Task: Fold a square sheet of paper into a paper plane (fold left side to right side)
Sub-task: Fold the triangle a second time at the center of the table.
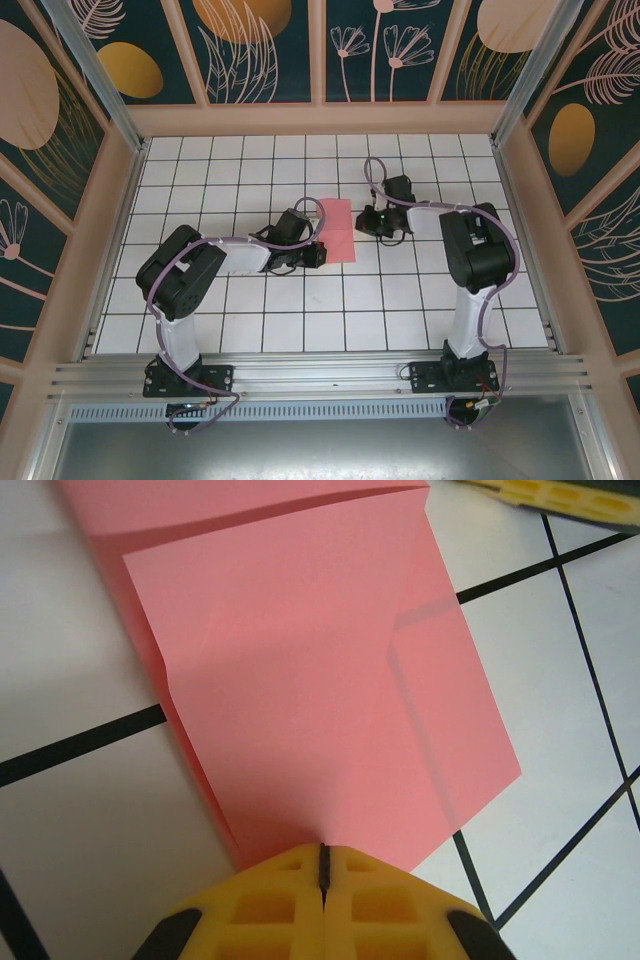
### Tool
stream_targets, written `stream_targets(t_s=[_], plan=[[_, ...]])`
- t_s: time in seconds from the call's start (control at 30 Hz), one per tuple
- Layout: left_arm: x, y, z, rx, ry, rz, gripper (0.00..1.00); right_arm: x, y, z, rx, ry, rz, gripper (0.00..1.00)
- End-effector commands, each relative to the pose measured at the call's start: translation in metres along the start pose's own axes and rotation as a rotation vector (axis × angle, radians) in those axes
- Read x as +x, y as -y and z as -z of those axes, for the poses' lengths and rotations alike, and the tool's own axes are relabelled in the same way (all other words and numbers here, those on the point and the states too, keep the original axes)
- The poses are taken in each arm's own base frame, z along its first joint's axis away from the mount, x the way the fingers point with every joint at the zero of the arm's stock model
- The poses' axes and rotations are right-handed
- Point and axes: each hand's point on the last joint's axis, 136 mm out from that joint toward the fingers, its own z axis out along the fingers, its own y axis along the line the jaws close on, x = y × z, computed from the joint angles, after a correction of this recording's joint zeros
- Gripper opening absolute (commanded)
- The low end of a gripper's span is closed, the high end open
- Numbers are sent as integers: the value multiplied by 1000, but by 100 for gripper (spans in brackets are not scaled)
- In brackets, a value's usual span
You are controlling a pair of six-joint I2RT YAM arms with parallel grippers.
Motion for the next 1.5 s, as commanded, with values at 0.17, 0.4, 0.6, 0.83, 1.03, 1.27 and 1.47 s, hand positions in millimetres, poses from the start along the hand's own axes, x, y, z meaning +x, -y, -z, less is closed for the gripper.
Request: stream_targets(t_s=[0.17,0.4,0.6,0.83,1.03,1.27,1.47], plan=[[30,-15,1,-58,-107,31,7,14,-54,20,-162,26,52,0],[30,-16,0,-60,-108,31,8,22,-68,-13,-157,-21,72,0],[22,-10,4,-50,-91,25,10,29,-43,-32,-61,-69,36,0],[-13,21,20,19,-23,-2,11,44,-25,-37,-12,-111,6,0],[-14,23,10,39,-38,0,10,47,-25,-36,-13,-118,10,0],[3,4,2,-17,-75,10,10,47,-25,-37,-11,-123,13,0],[19,-9,-1,-58,-109,10,9,48,-21,-37,5,-130,18,0]])
